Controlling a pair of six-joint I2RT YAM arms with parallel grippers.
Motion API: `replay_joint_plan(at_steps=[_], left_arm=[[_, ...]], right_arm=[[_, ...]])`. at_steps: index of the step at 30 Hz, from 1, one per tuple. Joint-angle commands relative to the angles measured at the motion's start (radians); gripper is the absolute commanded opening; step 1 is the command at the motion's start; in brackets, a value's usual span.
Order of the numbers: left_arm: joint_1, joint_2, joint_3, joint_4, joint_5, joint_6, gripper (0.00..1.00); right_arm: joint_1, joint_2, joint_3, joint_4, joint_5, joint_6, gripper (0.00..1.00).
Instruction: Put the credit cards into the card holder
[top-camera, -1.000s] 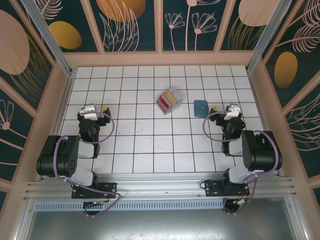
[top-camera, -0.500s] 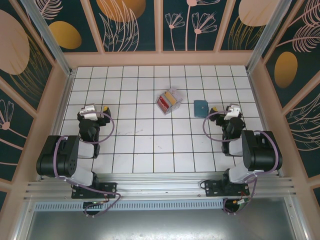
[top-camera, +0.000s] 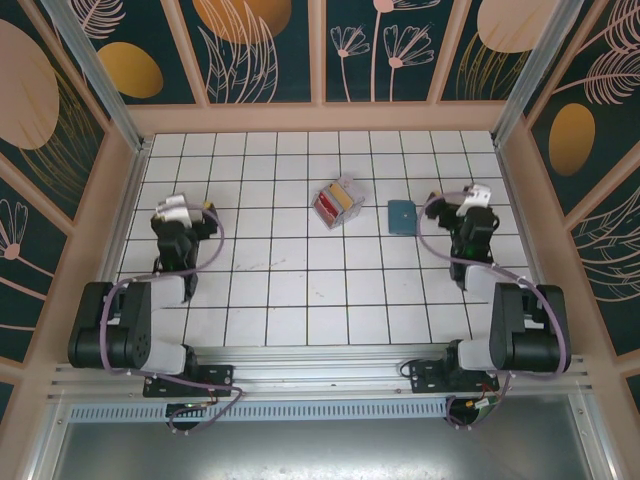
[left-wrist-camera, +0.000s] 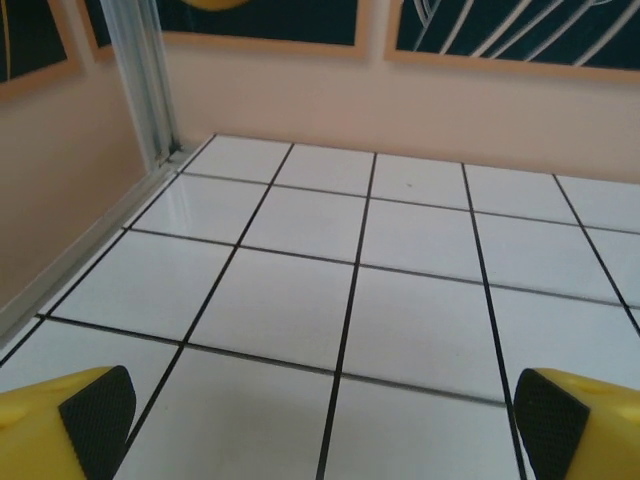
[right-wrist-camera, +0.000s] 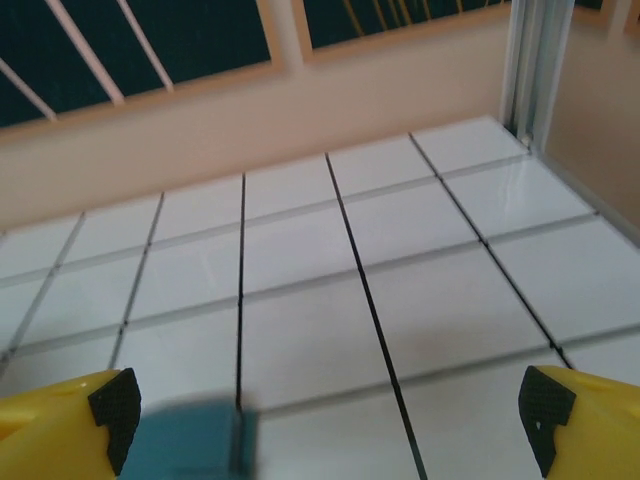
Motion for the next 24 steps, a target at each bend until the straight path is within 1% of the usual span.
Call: replay_joint_plan(at_steps=[1,3,4,5,6,9,12,14,16,18,20,22,24], left_arm=[[0.005,-0.022,0.207,-0.474,-0.054,-0.105,0.99],[0.004,0.001,0.271,-0.583,-0.027,-0.174,0.99],[0.005,0.007,0.284,-0.607,0.011,-0.201,0.99],[0.004,0.007,0.291,-0.619,0.091,-0.208,0.99],[0.005,0.003,0.282,-0.608,0.168,-0.217,0.99],[0.003,-0.006,0.233,-0.544,0.335,-0.315,0.99],[-0.016,0.007,0.211,-0.521,0.439,-0.403,0.99],[-0.060,-0.002,0.199,-0.519,0.461,-0.418,0.99],[-0.123,-0.021,0.200,-0.546,0.435,-0.405,0.99],[-0.169,-0.035,0.201,-0.559,0.437,-0.404,0.99],[-0.200,-0.042,0.202,-0.563,0.446,-0.411,0.99],[-0.225,-0.048,0.201,-0.564,0.449,-0.412,0.99],[-0.252,-0.053,0.200,-0.555,0.445,-0.417,0.99]], right_arm=[[-0.035,-0.023,0.083,-0.308,-0.057,0.138,0.99],[-0.077,-0.002,0.137,-0.404,-0.194,0.224,0.99],[-0.082,0.015,0.168,-0.442,-0.229,0.247,0.99],[-0.083,0.038,0.202,-0.480,-0.273,0.262,0.99],[-0.077,0.058,0.235,-0.516,-0.292,0.276,0.99],[-0.059,0.137,0.337,-0.620,-0.361,0.307,0.99],[-0.043,0.227,0.454,-0.776,-0.375,0.288,0.98],[-0.028,0.278,0.519,-0.884,-0.340,0.262,0.94],[-0.013,0.317,0.567,-0.968,-0.299,0.232,0.87],[0.016,0.359,0.634,-1.076,-0.224,0.192,0.82],[0.054,0.393,0.691,-1.152,-0.154,0.155,0.82],[0.089,0.422,0.739,-1.210,-0.111,0.132,0.81],[0.125,0.449,0.789,-1.265,-0.086,0.117,0.76]])
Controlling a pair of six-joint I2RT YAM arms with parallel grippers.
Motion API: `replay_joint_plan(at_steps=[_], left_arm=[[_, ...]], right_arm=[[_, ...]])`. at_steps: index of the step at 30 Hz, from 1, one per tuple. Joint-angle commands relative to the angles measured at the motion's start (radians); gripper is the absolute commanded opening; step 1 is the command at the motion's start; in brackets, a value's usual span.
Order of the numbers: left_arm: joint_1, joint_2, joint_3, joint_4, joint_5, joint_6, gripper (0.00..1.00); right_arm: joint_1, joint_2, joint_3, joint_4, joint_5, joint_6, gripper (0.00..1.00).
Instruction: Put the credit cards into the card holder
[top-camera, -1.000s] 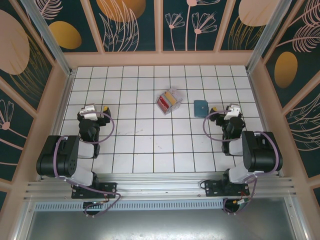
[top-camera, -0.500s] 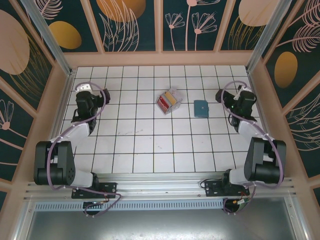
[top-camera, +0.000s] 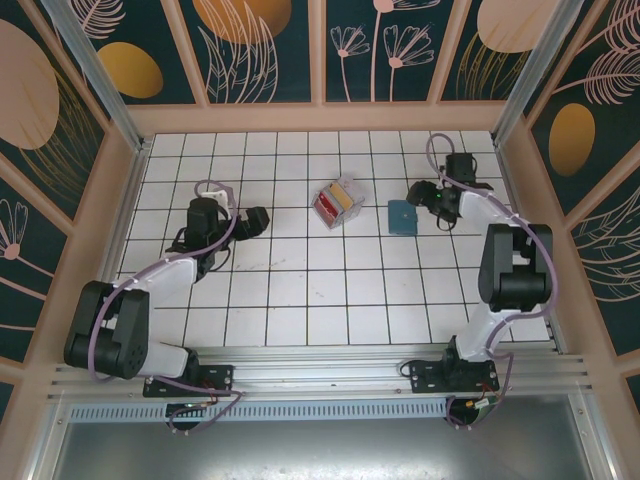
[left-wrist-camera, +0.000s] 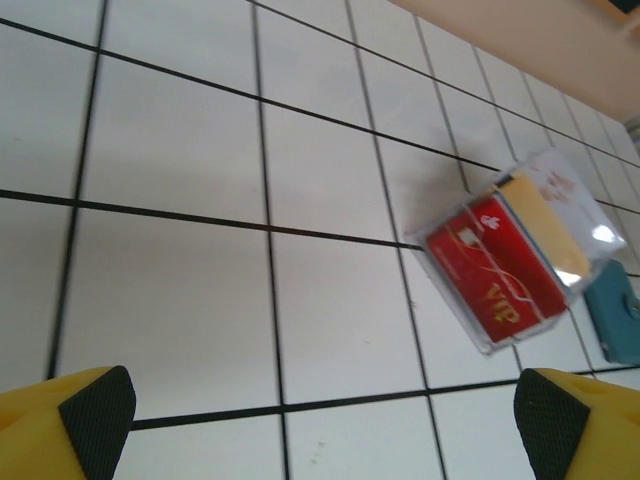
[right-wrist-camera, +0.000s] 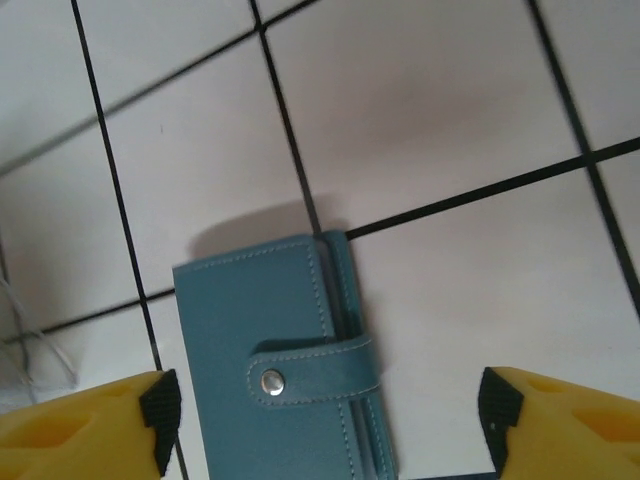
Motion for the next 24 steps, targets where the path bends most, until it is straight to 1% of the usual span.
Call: replay_joint_plan(at_steps=[1,4,6,8,9,13,17,22,24], left_arm=[[-0.033,-0.026,-0.005,-0.003,0.022,-0.026,0.99],[-0.062,-0.017,0.005,-0.003,0.022,-0.046,0.99],[-0.085,-0.008,0.006,0.012,0.032,-0.061,0.99],[-0.111,-0.003,0.006,0.029,0.028,-0.072,0.99],[-0.124,0.002,0.006,0.037,0.026,-0.076,0.99],[-0.164,0.031,0.025,0.042,0.021,-0.092,0.99],[-0.197,0.052,0.042,0.045,0.015,-0.098,0.99],[-0.206,0.056,0.063,0.024,0.004,-0.094,0.99],[-0.207,0.045,0.067,0.018,-0.005,-0.092,0.99]], right_arm=[[0.058,0.043,0.086,-0.193,0.099,-0.060,0.75],[0.091,0.072,0.122,-0.224,0.128,-0.067,0.68],[0.099,0.100,0.140,-0.237,0.133,-0.073,0.62],[0.107,0.126,0.159,-0.247,0.138,-0.078,0.61],[0.112,0.139,0.165,-0.251,0.143,-0.081,0.57],[0.117,0.176,0.189,-0.258,0.150,-0.088,0.54],[0.127,0.205,0.225,-0.268,0.139,-0.099,0.53],[0.146,0.245,0.252,-0.269,0.151,-0.101,0.52],[0.147,0.264,0.258,-0.273,0.165,-0.104,0.48]])
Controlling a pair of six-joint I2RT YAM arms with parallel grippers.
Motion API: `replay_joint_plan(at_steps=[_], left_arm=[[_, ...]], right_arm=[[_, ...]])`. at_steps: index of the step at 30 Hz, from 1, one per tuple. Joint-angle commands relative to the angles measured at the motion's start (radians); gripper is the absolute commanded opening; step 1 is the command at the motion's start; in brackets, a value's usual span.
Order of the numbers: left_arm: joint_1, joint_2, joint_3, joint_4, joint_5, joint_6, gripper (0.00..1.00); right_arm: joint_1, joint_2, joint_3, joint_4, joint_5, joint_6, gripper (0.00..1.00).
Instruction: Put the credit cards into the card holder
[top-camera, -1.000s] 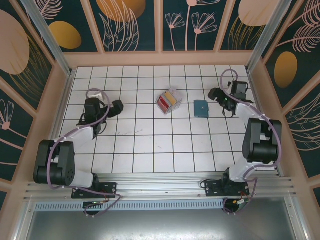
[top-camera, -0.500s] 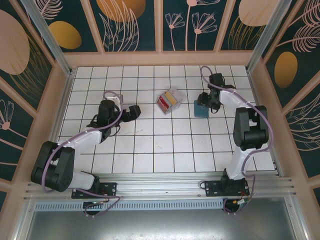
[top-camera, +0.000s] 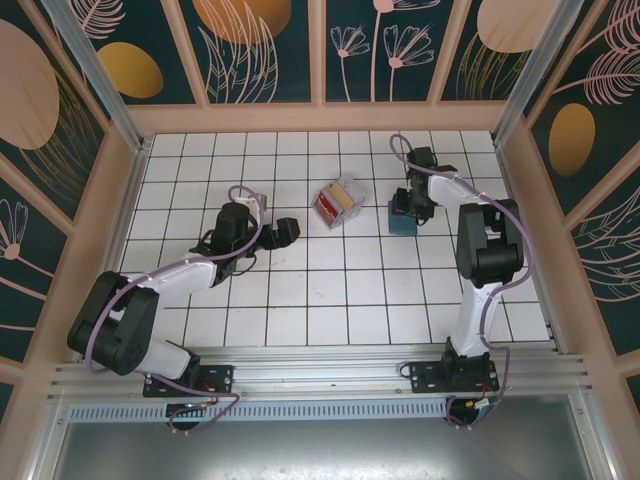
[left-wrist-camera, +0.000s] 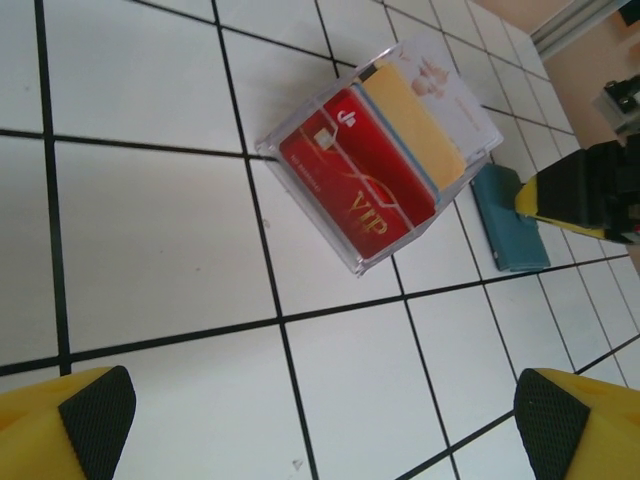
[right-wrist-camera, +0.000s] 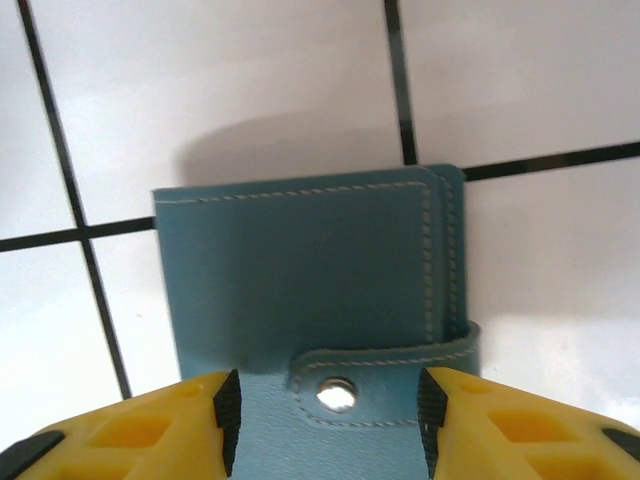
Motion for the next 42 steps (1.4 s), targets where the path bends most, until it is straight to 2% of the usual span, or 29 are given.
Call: replay_joint_plan(at_steps=[1,6,9,11,15,23,30,36,42], left_arm=[[-0.003,-0.011,0.034,-0.001,-0.020,-0.008,0.99],[-0.002,-0.027,0.042,-0.047,-0.033,0.017,0.99],[-0.003,-0.032,0.040,-0.063,-0.050,0.028,0.99],[-0.003,-0.029,0.041,-0.062,-0.048,0.027,0.99],[-0.003,-0.025,0.049,-0.057,-0.036,0.019,0.99],[-0.003,-0.013,0.045,-0.042,-0.007,0.005,0.99],[-0.003,0.008,0.044,-0.006,0.034,-0.004,0.99],[-0.003,0.041,0.061,0.021,0.081,-0.022,0.97],[-0.010,0.056,0.055,0.058,0.116,-0.052,0.95]], right_arm=[[0.004,0.053,0.034,-0.045,0.049,-0.017,0.46],[0.006,0.057,0.012,-0.067,0.101,-0.027,0.42],[0.007,0.032,-0.018,-0.046,0.094,-0.030,0.30],[0.006,0.028,-0.024,-0.044,0.087,-0.030,0.18],[0.006,0.010,-0.037,-0.028,0.059,-0.029,0.05],[0.016,-0.046,-0.059,-0.032,0.019,-0.015,0.02],[0.042,-0.148,-0.154,-0.026,0.003,0.027,0.02],[0.078,-0.224,-0.224,-0.044,-0.066,0.075,0.02],[0.127,-0.296,-0.313,0.024,-0.223,0.177,0.02]])
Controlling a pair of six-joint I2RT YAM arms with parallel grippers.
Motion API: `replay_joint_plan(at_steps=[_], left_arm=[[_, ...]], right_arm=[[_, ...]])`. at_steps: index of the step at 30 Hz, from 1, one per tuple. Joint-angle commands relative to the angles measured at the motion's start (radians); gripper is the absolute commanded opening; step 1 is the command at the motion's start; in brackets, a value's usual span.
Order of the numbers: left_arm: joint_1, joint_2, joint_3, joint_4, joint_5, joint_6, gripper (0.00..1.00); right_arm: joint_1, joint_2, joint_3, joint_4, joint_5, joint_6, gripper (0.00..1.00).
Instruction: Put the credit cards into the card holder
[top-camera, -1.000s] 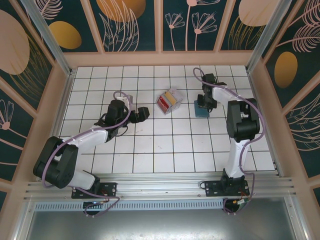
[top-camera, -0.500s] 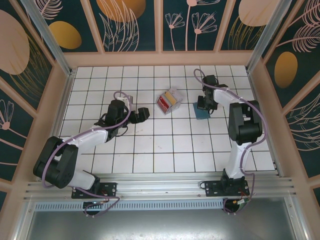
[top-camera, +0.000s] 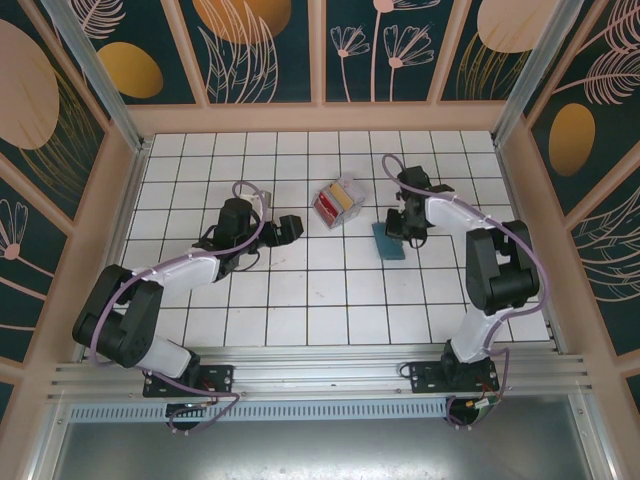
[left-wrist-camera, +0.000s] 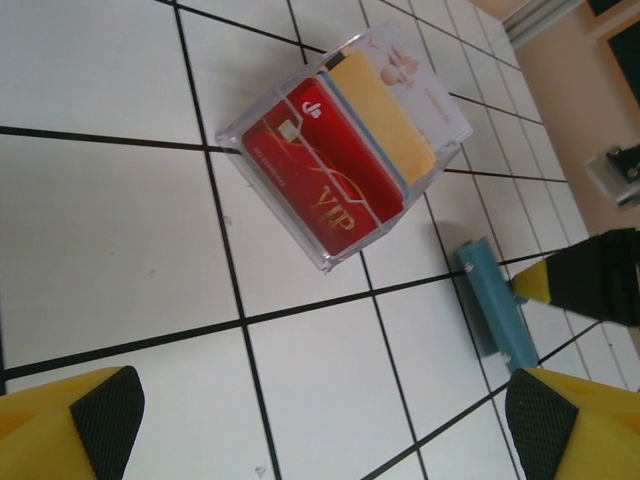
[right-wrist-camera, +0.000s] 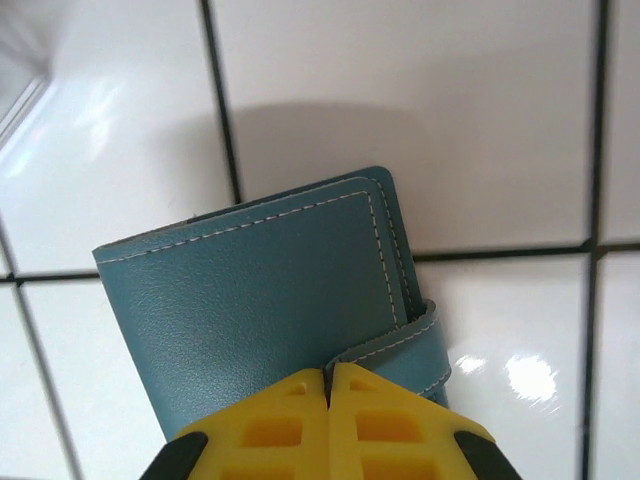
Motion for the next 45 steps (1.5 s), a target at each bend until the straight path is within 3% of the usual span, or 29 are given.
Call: replay_joint_plan(at_steps=[1,13,24,33,41,45], left_arm=[[-0.012,0.012,0.020,0.050,0.034,-0.027,0.95],[-0.108,0.041,-0.001,0.093,0.041,-0.091,0.87],[-0.225,0.213,0.123,0.142,0.076,-0.174,0.80],[-0.238,0.360,0.204,0.169,0.120,-0.209,0.74],[-0.241,0.407,0.240,0.190,0.141,-0.221,0.54],[-0.240,0.417,0.243,0.199,0.149,-0.224,0.27]], right_arm=[[0.032,-0.056,-0.041,0.038,-0.124,0.089,0.02],[0.131,-0.051,-0.098,0.192,-0.194,0.254,0.02],[0.160,-0.089,-0.118,0.277,-0.216,0.320,0.02],[0.184,-0.109,-0.118,0.296,-0.253,0.338,0.02],[0.186,-0.127,-0.123,0.311,-0.289,0.351,0.02],[0.187,-0.131,-0.121,0.312,-0.293,0.352,0.02]])
